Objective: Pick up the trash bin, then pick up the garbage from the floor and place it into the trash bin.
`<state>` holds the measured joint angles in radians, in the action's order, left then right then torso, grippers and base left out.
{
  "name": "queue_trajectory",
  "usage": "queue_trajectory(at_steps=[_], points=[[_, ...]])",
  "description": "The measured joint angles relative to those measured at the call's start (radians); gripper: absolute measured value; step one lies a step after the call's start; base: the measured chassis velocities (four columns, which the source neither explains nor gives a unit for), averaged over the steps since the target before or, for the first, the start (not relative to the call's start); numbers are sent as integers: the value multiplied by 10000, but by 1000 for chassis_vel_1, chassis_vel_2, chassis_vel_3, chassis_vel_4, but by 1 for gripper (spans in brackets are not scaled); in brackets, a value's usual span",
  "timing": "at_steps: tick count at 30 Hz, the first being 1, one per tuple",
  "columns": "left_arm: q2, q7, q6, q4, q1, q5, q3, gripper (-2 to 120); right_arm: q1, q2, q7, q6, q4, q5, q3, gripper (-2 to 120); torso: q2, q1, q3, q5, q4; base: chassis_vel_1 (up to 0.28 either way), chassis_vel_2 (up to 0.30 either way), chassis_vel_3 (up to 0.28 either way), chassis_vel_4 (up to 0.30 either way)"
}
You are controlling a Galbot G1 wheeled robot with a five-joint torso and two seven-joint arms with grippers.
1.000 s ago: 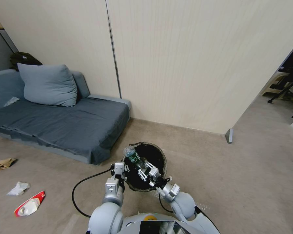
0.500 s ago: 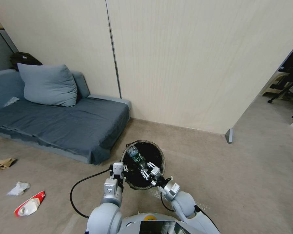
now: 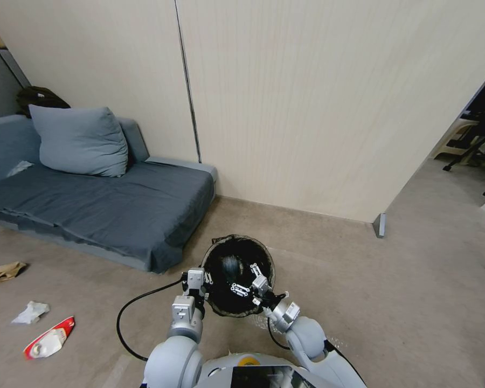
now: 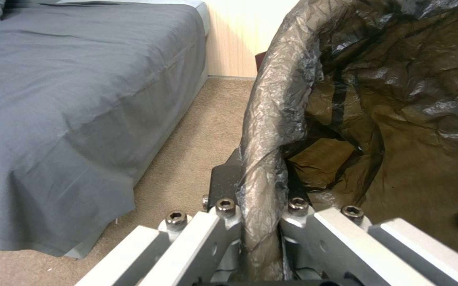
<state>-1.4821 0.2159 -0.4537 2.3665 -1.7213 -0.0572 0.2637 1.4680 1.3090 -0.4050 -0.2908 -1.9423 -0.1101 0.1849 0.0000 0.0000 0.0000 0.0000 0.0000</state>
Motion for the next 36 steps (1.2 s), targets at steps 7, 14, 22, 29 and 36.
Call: queue_trajectory(at_steps=[7, 14, 22, 29, 36], points=[[28, -46, -40, 5, -1, 7, 67, 1, 187, -5, 23, 0, -1042, 14, 68, 100, 0, 0, 0, 0, 0, 0, 0, 0, 0], [1, -72, 54, -117, -10, -119, 195, 1, 635, 113, 493, 9, -2729, 17, 747, 100, 0, 0, 0, -1, 0, 0, 0, 0, 0], [-12, -100, 219, -104, -86, -190, 438, 1, 1788, 895, 3164, 347, -3631, 629, 1635, 100, 0, 0, 0, -1, -2, 0, 0, 0, 0], [-19, -39, 378, 14, -165, -180, 537, 1, 2757, 2483, 4926, 1018, -3864, 1637, 2031, 100, 1, 0, 0, -2, 1, 0, 0, 0, 0], [40, 43, 393, 132, -213, -51, 638, 1, 3074, 3001, 5037, 1273, -3764, 1725, 2151, 100, 0, 0, 0, -1, 1, 0, 0, 0, 0]])
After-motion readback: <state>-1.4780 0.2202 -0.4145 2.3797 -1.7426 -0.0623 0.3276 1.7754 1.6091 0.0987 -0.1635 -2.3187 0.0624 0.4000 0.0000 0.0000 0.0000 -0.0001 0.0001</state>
